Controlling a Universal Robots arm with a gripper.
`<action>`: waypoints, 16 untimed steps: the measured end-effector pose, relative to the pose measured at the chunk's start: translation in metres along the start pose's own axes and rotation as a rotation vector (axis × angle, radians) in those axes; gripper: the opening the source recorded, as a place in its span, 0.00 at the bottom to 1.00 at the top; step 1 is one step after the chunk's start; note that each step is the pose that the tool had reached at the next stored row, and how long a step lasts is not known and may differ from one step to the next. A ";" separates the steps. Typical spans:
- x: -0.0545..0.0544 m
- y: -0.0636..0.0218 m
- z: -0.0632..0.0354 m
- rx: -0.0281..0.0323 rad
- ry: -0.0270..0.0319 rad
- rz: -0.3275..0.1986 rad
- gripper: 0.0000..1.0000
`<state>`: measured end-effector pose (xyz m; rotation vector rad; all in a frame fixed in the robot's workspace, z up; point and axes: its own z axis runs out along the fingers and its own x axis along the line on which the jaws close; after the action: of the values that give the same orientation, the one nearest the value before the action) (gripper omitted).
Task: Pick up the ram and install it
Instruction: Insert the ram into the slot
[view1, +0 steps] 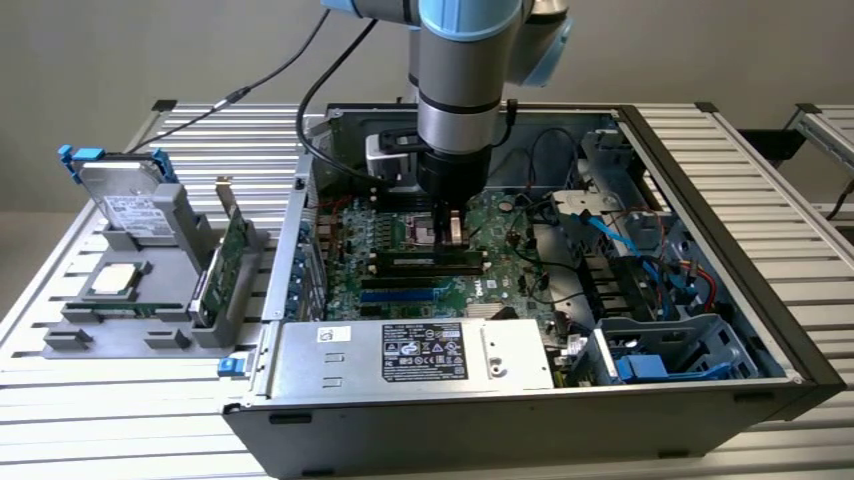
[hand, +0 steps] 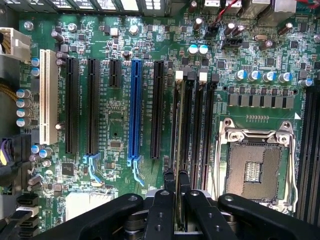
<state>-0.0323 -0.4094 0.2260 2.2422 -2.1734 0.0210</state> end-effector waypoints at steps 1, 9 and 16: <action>0.000 0.0000 0.0001 0.0000 0.0003 0.000 0.13; 0.000 0.0000 0.0013 -0.0004 0.0041 0.000 0.13; 0.000 0.0000 0.0016 -0.0004 0.0047 0.000 0.13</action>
<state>-0.0323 -0.4093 0.2244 2.2396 -2.1709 0.0258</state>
